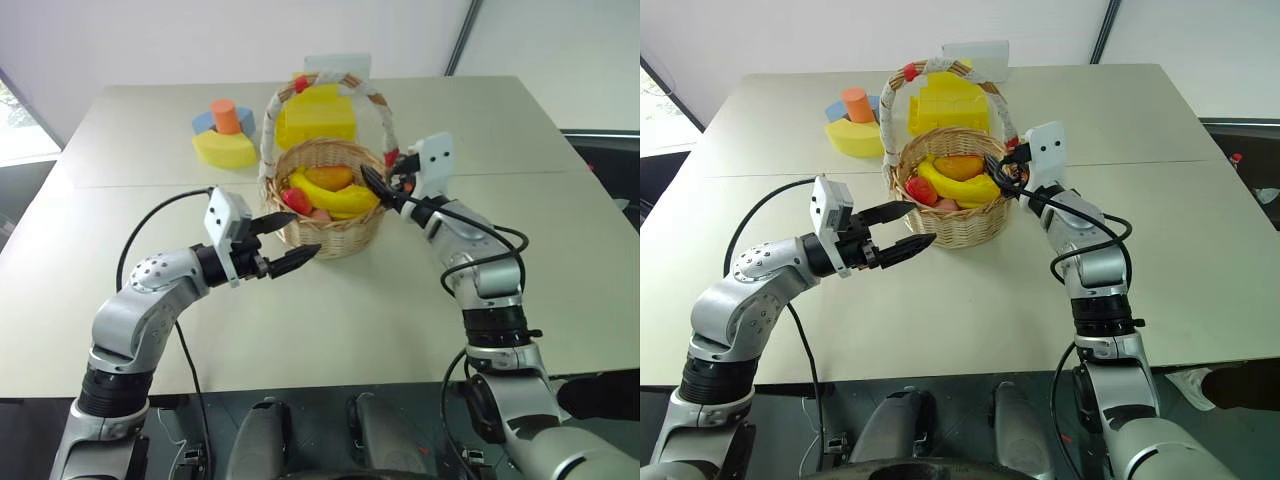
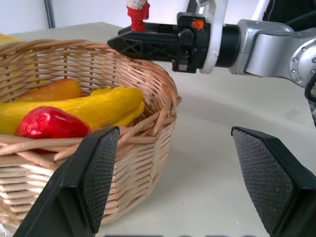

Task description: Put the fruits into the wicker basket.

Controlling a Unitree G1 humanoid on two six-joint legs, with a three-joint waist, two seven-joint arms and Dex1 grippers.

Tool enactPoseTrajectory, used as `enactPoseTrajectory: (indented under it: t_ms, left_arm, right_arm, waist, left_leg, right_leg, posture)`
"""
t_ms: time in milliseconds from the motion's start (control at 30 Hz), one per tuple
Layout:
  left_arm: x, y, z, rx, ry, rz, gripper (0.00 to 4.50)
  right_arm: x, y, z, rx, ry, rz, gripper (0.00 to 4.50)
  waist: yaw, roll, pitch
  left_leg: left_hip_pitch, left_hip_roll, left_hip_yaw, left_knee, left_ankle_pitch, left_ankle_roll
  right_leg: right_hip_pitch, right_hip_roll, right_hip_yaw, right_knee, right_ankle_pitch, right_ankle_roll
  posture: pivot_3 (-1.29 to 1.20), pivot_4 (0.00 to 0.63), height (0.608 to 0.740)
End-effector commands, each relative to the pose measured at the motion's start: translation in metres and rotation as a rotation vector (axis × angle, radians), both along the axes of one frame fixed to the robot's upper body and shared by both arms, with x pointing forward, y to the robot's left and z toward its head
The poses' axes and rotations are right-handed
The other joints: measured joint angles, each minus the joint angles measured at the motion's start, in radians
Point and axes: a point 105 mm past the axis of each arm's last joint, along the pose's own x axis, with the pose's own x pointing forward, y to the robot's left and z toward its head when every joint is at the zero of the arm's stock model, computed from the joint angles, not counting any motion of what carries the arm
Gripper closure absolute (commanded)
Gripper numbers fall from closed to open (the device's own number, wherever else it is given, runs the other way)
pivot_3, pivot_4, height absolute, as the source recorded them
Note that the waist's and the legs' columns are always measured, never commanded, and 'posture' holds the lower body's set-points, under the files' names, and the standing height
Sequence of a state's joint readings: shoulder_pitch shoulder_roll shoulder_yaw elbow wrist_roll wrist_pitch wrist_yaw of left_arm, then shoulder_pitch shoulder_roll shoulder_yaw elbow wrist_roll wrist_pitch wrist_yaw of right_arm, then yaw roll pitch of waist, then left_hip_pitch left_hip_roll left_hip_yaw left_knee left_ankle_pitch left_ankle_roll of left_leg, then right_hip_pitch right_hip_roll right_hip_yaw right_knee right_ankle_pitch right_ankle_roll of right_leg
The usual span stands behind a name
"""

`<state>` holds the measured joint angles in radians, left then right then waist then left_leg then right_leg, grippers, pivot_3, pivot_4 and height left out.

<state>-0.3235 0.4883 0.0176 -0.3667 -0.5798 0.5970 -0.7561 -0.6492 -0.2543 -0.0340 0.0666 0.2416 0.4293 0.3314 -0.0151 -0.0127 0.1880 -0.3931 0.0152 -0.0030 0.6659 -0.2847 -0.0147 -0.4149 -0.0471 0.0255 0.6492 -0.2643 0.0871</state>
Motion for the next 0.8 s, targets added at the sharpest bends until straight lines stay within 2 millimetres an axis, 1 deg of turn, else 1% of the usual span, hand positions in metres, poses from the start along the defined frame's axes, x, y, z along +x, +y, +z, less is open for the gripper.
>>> enactPoseTrajectory:
  t_ms: [33, 67, 100, 133, 233, 367, 433, 500, 533, 567, 633, 700, 800]
  left_arm:
    - [-0.007, -0.001, 0.014, -0.012, -0.07, -0.012, 0.6]
    - [-0.007, -0.002, 0.013, -0.012, -0.069, -0.013, 0.6]
    - [-0.007, -0.003, 0.013, -0.013, -0.068, -0.013, 0.6]
    - [-0.007, -0.004, 0.013, -0.016, -0.068, -0.018, 0.6]
    - [-0.006, -0.008, 0.014, -0.023, -0.068, -0.031, 0.6]
    - [-0.005, -0.009, 0.015, -0.027, -0.07, -0.039, 0.6]
    - [-0.005, -0.011, 0.014, -0.029, -0.065, -0.052, 0.6]
    - [-0.005, -0.014, 0.013, -0.029, -0.061, -0.061, 0.6]
    - [-0.004, -0.015, 0.012, -0.031, -0.061, -0.065, 0.6]
    - [-0.002, -0.016, 0.012, -0.034, -0.063, -0.064, 0.6]
    - [0.002, -0.018, 0.013, -0.038, -0.068, -0.053, 0.6]
    - [0.005, -0.02, 0.013, -0.044, -0.072, -0.044, 0.6]
    - [0.008, -0.021, 0.014, -0.048, -0.077, -0.038, 0.6]
  right_arm:
    - [-0.002, -0.007, 0.024, 0.035, -0.091, -0.019, 3.42]
    - [-0.003, -0.008, 0.024, 0.035, -0.096, -0.02, 3.96]
    - [-0.003, -0.008, 0.025, 0.036, -0.099, -0.02, 4.39]
    - [-0.005, -0.01, 0.026, 0.025, -0.113, -0.03, 4.49]
    - [-0.01, -0.019, 0.031, -0.011, -0.156, -0.073, 4.49]
    - [-0.02, -0.07, 0.05, -0.03, -0.219, -0.249, 4.49]
    - [-0.025, -0.106, 0.055, -0.073, -0.231, -0.364, 4.49]
    - [-0.028, -0.134, 0.056, -0.1, -0.221, -0.459, 4.49]
    - [-0.029, -0.152, 0.055, -0.113, -0.209, -0.522, 4.49]
    - [-0.03, -0.174, 0.053, -0.1, -0.189, -0.604, 4.49]
    - [-0.033, -0.207, 0.049, -0.038, -0.165, -0.722, 4.49]
    - [-0.033, -0.229, 0.042, -0.007, -0.144, -0.797, 4.49]
    - [-0.032, -0.246, 0.031, -0.027, -0.119, -0.842, 4.49]
  waist:
    - [0.0, 0.0, 0.0]
    - [-0.001, 0.0, 0.0]
    - [-0.001, 0.0, 0.0]
    - [-0.002, 0.0, 0.0]
    - [-0.002, 0.0, 0.0]
    - [0.003, 0.0, 0.0]
    - [0.007, 0.0, 0.0]
    - [0.006, 0.0, 0.0]
    - [0.004, 0.0, 0.0]
    - [0.003, 0.0, 0.0]
    - [0.001, 0.0, 0.0]
    - [-0.004, 0.001, 0.0]
    - [-0.009, 0.002, 0.001]
  left_leg:
    - [0.0, 0.0, 0.0, 0.0, 0.0, 0.0]
    - [0.0, 0.0, 0.0, 0.0, 0.0, 0.0]
    - [0.0, 0.0, 0.0, 0.0, 0.0, 0.0]
    - [0.0, 0.0, 0.0, 0.0, 0.0, 0.0]
    - [0.0, 0.0, 0.0, 0.0, 0.0, 0.0]
    - [0.0, 0.0, 0.0, 0.0, 0.0, 0.0]
    - [-0.001, -0.001, 0.0, 0.0, 0.0, 0.0]
    - [-0.001, -0.001, 0.0, 0.0, 0.0, 0.0]
    - [-0.001, -0.001, 0.0, 0.0, 0.0, 0.0]
    - [-0.001, -0.001, 0.0, 0.0, 0.0, 0.0]
    - [0.0, -0.001, 0.001, 0.0, 0.0, 0.0]
    - [0.001, -0.002, 0.001, 0.0, 0.0, 0.0]
    - [0.002, -0.001, 0.003, 0.0, 0.0, 0.0]
  right_leg:
    - [0.0, 0.0, 0.0, 0.0, 0.0, 0.0]
    - [0.0, 0.0, 0.0, 0.0, 0.0, 0.0]
    - [0.0, 0.0, 0.0, 0.0, 0.0, 0.0]
    - [0.0, 0.0, 0.0, 0.0, 0.0, 0.0]
    - [0.0, 0.001, 0.0, 0.0, 0.0, 0.0]
    - [0.0, 0.0, 0.0, 0.0, 0.0, 0.0]
    - [0.0, -0.001, 0.0, 0.0, 0.0, 0.0]
    - [0.0, -0.001, 0.0, -0.001, 0.0, 0.0]
    - [0.0, -0.001, 0.0, -0.001, 0.0, 0.0]
    - [0.0, -0.001, 0.0, -0.001, 0.0, 0.0]
    - [0.001, 0.0, 0.0, -0.001, 0.0, 0.0]
    - [0.001, 0.001, 0.0, -0.001, 0.0, 0.0]
    - [0.001, 0.003, 0.002, -0.001, 0.0, 0.0]
  posture:
    - [0.0, 0.15, 0.74]
    - [0.0, 0.15, 0.74]
    - [0.0, 0.15, 0.74]
    - [0.0, 0.15, 0.74]
    - [0.0, 0.15, 0.74]
    - [0.0, 0.15, 0.74]
    - [0.0, 0.15, 0.74]
    - [0.0, 0.15, 0.74]
    - [0.0, 0.15, 0.74]
    - [0.0, 0.15, 0.74]
    - [0.0, 0.15, 0.74]
    - [0.0, 0.15, 0.74]
    - [0.0, 0.15, 0.74]
